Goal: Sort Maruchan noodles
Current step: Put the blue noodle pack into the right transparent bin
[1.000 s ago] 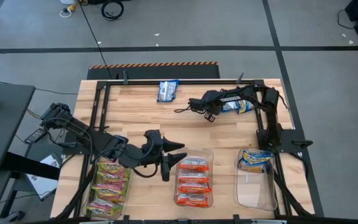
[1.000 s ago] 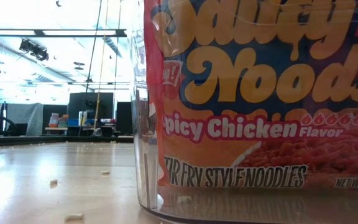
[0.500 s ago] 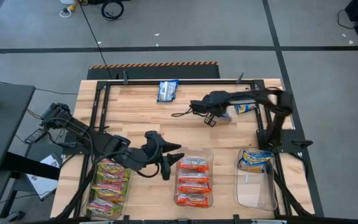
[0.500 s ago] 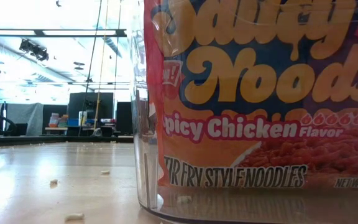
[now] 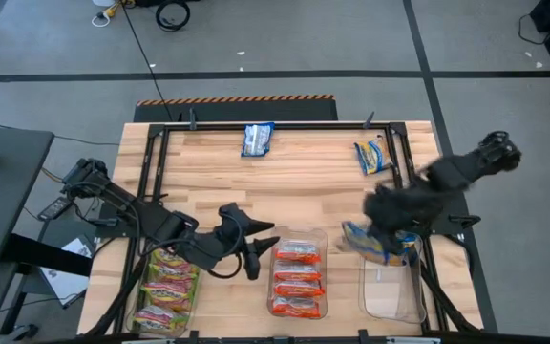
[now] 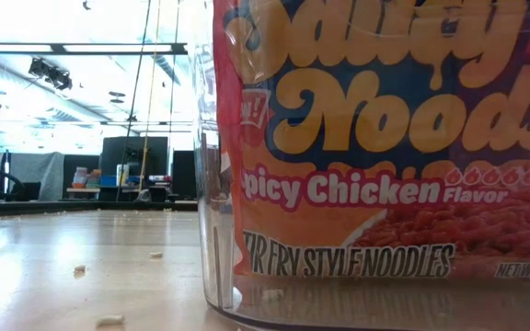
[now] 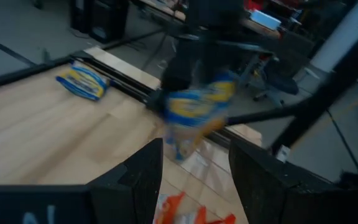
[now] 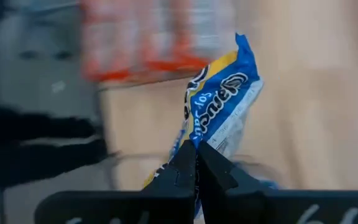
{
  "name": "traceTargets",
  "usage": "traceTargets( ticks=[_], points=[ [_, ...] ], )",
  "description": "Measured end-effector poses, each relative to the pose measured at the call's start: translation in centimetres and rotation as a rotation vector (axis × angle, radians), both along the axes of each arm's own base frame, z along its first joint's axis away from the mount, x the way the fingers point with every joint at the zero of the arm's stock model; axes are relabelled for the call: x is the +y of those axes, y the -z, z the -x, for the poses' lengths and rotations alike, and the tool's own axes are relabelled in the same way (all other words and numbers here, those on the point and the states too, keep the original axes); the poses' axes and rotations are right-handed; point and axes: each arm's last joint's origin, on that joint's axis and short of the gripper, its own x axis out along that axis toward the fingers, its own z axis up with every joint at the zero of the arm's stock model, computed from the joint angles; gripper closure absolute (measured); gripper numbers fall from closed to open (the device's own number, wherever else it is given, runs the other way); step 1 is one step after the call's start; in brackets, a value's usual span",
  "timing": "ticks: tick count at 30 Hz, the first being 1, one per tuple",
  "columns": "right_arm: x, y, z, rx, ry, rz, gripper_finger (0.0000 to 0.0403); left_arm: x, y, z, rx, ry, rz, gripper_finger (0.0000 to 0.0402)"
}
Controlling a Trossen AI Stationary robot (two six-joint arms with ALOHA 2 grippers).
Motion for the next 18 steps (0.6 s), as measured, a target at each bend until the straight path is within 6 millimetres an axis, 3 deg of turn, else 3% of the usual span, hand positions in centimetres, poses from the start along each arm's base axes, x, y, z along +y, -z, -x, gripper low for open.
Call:
traceTargets(
  ticks=[5,11,18],
  points=[
    [4.5,-0.9,3.1,-0.092,-0.183,-0.060,0.0396,0.5,0.0,-0.2,-0.016,-0.052,0.021,0.0214],
    [9.2,0.7,5.5,-0.053,-0.347,0.036,0.0396,1.2,-0.3,-0.6,-0.063,-0.094,0.084,0.0214],
    [13.0,2.9,6.9,-0.091,-0.434,0.206,0.0396,1.5,-0.4,-0.6,-0.101,-0.187,0.118,0.0214]
  ],
)
